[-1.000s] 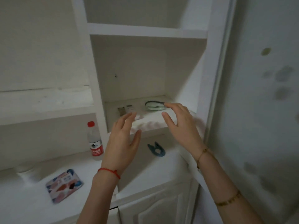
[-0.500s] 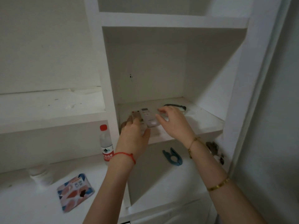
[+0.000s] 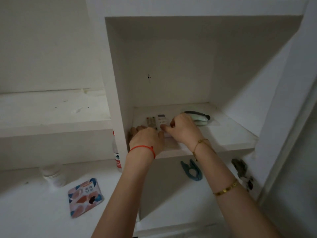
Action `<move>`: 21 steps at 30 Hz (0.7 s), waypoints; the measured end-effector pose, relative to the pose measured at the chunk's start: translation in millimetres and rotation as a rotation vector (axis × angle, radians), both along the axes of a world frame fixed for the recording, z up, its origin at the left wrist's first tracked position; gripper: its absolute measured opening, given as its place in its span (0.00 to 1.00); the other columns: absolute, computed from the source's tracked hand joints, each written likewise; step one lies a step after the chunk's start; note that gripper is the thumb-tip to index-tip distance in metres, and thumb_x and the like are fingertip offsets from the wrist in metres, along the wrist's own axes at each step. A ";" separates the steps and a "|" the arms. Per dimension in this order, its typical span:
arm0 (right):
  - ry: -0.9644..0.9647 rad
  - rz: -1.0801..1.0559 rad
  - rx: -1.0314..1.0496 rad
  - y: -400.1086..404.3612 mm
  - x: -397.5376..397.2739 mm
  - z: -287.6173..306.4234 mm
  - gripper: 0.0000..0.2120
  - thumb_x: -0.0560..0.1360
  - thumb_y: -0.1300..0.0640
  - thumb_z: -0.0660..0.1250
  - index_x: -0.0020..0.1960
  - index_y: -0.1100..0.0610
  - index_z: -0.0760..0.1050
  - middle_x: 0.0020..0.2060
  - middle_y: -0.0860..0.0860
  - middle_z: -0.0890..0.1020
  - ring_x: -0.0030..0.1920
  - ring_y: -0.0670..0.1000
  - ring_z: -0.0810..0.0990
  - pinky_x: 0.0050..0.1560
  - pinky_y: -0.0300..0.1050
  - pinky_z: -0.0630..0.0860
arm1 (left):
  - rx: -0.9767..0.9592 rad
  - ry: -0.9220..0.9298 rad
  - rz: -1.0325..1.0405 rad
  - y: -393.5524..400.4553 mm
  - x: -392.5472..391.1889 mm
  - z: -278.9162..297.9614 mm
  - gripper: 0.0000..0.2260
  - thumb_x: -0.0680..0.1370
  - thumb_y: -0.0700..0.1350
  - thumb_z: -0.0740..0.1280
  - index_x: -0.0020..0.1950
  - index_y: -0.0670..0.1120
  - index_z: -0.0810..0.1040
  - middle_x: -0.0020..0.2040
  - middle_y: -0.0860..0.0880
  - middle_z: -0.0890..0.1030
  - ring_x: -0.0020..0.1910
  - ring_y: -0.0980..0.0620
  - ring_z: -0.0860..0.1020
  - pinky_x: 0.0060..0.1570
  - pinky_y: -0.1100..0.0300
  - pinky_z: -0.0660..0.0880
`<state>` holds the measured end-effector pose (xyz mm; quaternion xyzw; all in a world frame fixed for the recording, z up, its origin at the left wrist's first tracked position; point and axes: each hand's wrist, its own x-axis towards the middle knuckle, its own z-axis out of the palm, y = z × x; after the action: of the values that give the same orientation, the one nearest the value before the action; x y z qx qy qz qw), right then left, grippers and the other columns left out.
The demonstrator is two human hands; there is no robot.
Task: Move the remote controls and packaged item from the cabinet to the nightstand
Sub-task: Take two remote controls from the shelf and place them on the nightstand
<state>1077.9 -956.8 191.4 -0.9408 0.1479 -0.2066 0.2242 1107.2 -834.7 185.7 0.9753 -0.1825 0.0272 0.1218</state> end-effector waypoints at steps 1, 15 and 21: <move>0.004 -0.002 0.007 0.4 0.1 0.6 0.26 0.74 0.44 0.68 0.26 0.54 0.59 0.34 0.57 0.69 0.37 0.53 0.68 0.26 0.41 0.55 | 0.004 0.000 0.001 -0.5 1.1 -0.6 0.24 0.81 0.55 0.52 0.63 0.40 0.75 0.63 0.36 0.75 0.65 0.37 0.69 0.66 0.48 0.62; -0.191 0.032 0.533 18.0 -19.8 2.8 0.15 0.76 0.56 0.68 0.55 0.67 0.76 0.49 0.61 0.82 0.51 0.58 0.81 0.51 0.50 0.78 | -0.494 0.009 0.077 1.9 -20.6 6.6 0.18 0.80 0.44 0.60 0.65 0.35 0.64 0.64 0.34 0.75 0.66 0.34 0.71 0.63 0.49 0.69; -0.236 0.103 0.772 10.1 -38.8 -7.2 0.12 0.77 0.58 0.66 0.60 0.58 0.76 0.56 0.55 0.82 0.54 0.53 0.81 0.50 0.46 0.80 | -0.741 0.000 0.061 10.9 -36.8 2.1 0.14 0.78 0.37 0.58 0.63 0.38 0.73 0.60 0.39 0.80 0.58 0.38 0.78 0.54 0.55 0.75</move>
<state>1039.1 -946.7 184.2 -0.7636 0.1408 -0.2309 0.5863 1070.4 -823.7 187.8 0.8701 -0.1312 0.0948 0.4656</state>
